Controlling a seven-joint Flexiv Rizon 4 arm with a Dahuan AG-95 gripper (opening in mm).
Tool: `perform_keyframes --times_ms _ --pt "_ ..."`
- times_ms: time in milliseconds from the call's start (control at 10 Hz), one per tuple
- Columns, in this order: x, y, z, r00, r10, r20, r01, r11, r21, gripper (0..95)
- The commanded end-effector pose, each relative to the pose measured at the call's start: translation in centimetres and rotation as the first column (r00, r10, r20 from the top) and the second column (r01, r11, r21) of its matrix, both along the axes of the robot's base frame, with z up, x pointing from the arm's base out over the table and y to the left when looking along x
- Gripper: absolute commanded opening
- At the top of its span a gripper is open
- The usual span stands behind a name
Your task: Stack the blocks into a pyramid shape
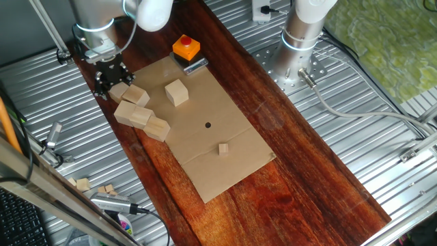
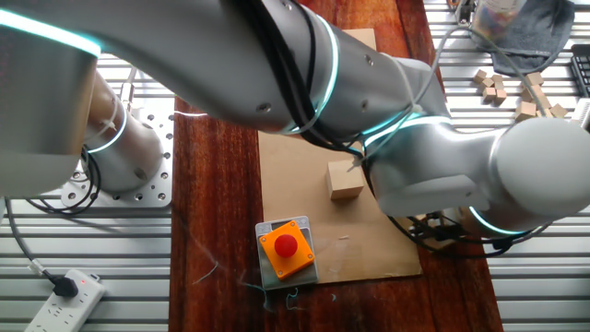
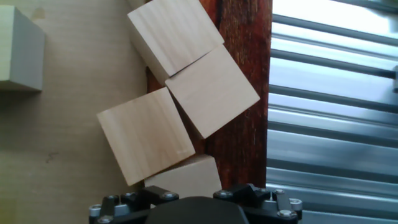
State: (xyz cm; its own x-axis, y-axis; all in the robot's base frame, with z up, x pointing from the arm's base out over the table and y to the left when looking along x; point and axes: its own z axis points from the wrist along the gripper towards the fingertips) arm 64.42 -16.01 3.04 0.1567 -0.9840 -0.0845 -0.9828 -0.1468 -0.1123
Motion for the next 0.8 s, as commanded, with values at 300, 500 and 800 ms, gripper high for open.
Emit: perform_keyframes --times_ms 300,500,800 --pt "-0.02 -0.08 -0.03 1.000 -0.014 0.008 0.015 1.000 -0.011 0.0" --pt "-0.15 -0.37 0.14 1.000 -0.009 0.018 0.009 1.000 -0.014 0.0" --pt "-0.36 -0.76 0.25 1.000 -0.003 0.015 0.003 1.000 -0.018 0.0"
